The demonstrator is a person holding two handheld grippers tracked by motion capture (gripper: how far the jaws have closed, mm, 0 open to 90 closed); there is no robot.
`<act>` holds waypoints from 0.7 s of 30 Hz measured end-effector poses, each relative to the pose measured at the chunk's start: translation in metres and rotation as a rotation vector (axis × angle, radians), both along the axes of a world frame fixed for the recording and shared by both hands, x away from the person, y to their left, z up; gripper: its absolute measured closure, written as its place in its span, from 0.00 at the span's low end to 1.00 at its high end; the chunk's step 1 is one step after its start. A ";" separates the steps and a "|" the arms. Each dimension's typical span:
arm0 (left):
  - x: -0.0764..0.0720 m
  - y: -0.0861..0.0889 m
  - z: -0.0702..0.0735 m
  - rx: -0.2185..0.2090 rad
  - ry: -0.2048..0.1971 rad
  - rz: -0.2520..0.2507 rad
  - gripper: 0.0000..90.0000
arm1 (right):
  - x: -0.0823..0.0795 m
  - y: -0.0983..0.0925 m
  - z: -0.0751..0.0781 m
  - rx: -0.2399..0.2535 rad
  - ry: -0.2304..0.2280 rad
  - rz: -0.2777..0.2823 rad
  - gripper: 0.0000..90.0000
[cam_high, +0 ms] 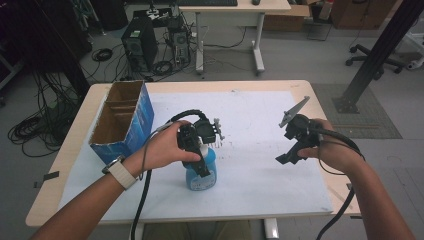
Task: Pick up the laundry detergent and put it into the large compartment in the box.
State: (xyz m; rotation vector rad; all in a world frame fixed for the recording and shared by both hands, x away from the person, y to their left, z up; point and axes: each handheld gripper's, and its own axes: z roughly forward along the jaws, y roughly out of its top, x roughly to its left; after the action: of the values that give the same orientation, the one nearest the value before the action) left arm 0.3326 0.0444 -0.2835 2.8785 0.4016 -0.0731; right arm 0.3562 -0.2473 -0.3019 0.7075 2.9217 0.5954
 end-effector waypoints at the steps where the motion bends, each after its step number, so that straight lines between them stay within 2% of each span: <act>1: 0.000 0.000 -0.001 -0.001 0.000 0.001 0.09 | 0.000 0.000 0.000 0.003 0.000 0.002 0.09; 9: 0.003 -0.001 -0.004 0.003 0.002 0.008 0.12 | 0.001 0.001 -0.002 0.002 0.004 0.004 0.09; 10: 0.004 -0.001 -0.004 0.010 -0.002 -0.008 0.12 | 0.001 0.001 -0.002 0.005 0.004 0.004 0.09; 11: 0.004 0.000 -0.005 0.000 0.004 0.012 0.12 | 0.001 0.001 -0.002 0.001 0.004 0.002 0.09; 21: 0.006 0.000 -0.007 -0.004 0.007 0.022 0.17 | 0.000 0.000 -0.003 0.003 0.005 0.002 0.09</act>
State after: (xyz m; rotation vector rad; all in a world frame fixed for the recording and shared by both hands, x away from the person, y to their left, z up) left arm 0.3385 0.0443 -0.2909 2.8697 0.4345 -0.0805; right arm 0.3567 -0.2474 -0.3048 0.7077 2.9272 0.5984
